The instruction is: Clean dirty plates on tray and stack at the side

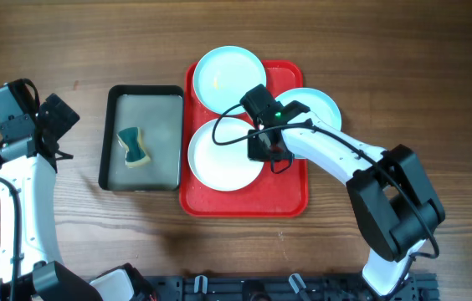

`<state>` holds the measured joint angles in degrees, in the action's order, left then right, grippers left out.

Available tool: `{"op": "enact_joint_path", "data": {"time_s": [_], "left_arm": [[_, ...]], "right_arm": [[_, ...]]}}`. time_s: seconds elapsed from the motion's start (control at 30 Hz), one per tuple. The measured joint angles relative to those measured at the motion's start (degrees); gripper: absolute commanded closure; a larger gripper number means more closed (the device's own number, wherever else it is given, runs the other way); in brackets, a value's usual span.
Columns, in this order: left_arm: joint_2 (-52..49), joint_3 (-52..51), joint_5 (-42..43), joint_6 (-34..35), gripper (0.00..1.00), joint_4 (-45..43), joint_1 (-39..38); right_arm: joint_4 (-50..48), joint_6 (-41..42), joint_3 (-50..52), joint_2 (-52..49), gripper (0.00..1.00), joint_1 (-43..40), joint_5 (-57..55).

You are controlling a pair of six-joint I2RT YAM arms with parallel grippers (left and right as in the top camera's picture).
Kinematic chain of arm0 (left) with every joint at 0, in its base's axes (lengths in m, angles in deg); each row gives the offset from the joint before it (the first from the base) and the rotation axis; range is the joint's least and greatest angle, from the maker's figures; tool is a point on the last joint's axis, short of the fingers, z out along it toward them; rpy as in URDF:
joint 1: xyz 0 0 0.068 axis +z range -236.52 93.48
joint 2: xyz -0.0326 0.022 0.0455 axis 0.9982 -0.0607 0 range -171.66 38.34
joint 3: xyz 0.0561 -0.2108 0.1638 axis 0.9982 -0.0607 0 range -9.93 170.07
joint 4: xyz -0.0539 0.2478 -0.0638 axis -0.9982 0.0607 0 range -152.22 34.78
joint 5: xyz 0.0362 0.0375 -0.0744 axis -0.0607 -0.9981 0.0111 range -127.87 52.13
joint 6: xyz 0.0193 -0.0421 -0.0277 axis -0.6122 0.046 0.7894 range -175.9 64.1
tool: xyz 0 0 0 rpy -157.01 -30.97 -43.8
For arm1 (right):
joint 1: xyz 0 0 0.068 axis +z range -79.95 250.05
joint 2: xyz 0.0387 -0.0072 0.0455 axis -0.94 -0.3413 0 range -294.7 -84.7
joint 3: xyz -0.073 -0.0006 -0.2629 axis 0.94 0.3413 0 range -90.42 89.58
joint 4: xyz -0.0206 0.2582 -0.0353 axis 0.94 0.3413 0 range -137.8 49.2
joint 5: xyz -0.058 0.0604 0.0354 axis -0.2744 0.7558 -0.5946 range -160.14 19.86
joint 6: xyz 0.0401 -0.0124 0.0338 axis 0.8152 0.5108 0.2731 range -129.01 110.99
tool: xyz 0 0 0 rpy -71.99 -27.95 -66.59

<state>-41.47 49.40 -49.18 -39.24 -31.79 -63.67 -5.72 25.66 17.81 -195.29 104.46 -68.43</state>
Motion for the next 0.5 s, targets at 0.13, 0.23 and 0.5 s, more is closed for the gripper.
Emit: {"op": "enact_joint_path", "data": {"time_s": [0.13, 0.23, 0.5], "left_arm": [[0.0, 0.0, 0.0, 0.0, 0.00, 0.0, 0.0], [0.0, 0.0, 0.0, 0.0, 0.00, 0.0, 0.0], [0.0, 0.0, 0.0, 0.0, 0.00, 0.0, 0.0]], "right_arm": [[-0.1, 0.0, 0.0, 0.0, 0.89, 0.0, 0.2], [-0.6, 0.0, 0.0, 0.0, 0.89, 0.0, 0.2], [-2.4, 0.3, 0.2, 0.0, 0.81, 0.0, 0.2]]}}
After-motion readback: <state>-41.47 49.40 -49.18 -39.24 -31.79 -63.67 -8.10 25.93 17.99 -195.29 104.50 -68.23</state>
